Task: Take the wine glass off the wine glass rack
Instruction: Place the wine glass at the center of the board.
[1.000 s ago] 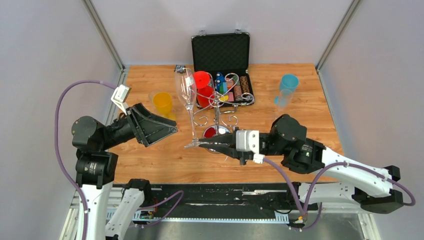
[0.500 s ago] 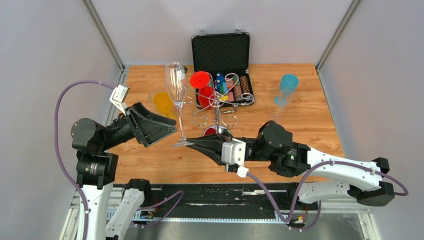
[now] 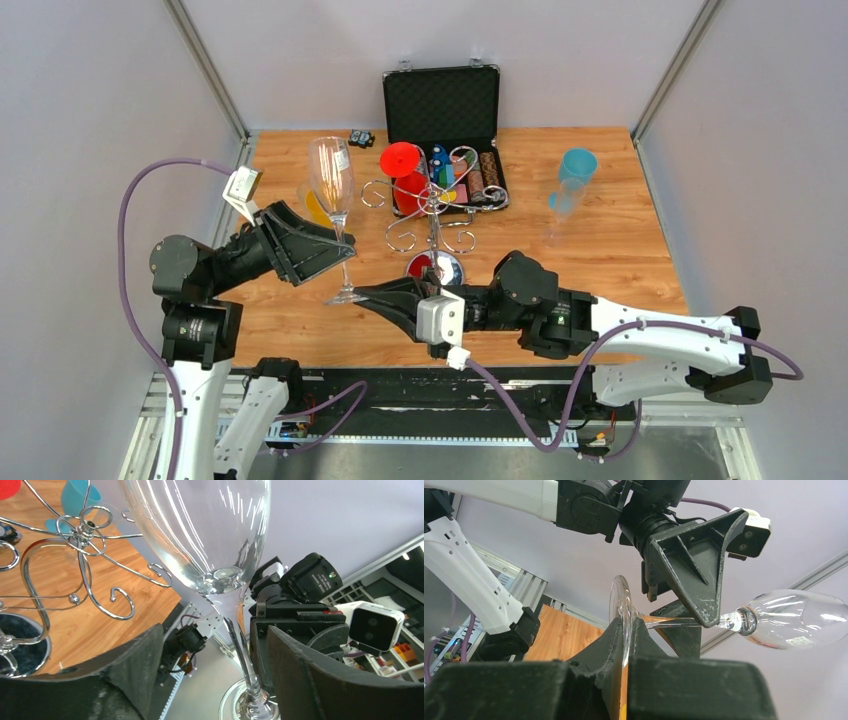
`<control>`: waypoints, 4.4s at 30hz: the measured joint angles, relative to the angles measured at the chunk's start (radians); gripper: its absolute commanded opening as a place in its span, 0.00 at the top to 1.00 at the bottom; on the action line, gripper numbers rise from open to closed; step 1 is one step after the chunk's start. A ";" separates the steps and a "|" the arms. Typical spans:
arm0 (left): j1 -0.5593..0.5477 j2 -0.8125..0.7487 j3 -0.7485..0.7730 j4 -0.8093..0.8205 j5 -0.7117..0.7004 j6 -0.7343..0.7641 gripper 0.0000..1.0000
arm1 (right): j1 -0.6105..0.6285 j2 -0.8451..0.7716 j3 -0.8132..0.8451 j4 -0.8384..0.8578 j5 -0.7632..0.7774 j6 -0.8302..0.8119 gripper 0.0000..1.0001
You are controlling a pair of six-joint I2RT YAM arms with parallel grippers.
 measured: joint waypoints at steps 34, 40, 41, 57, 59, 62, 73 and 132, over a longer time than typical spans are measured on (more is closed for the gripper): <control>0.000 0.002 -0.009 0.013 0.013 -0.036 1.00 | 0.024 0.040 -0.055 0.043 0.108 -0.081 0.64; 0.000 -0.006 -0.009 -0.027 0.019 0.027 1.00 | 0.028 -0.019 -0.068 0.017 0.146 -0.048 0.54; 0.000 -0.008 -0.011 -0.040 0.022 0.045 1.00 | 0.029 -0.037 -0.072 0.013 0.163 -0.039 0.52; -0.028 -0.014 -0.180 -0.229 0.114 0.340 1.00 | 0.021 -0.110 0.108 -0.345 0.394 0.175 0.43; -0.051 -0.010 -0.183 -0.254 0.113 0.371 1.00 | 0.013 -0.093 0.148 -0.410 0.397 0.209 0.43; -0.102 -0.006 -0.183 -0.291 0.105 0.428 1.00 | -0.002 -0.073 0.206 -0.499 0.393 0.263 0.42; -0.363 0.026 -0.113 -0.531 0.010 0.680 1.00 | -0.047 -0.076 0.311 -0.724 0.281 0.404 0.39; -0.785 -0.014 -0.023 -0.767 -0.215 0.955 1.00 | -0.192 0.108 0.514 -1.011 -0.382 0.624 0.86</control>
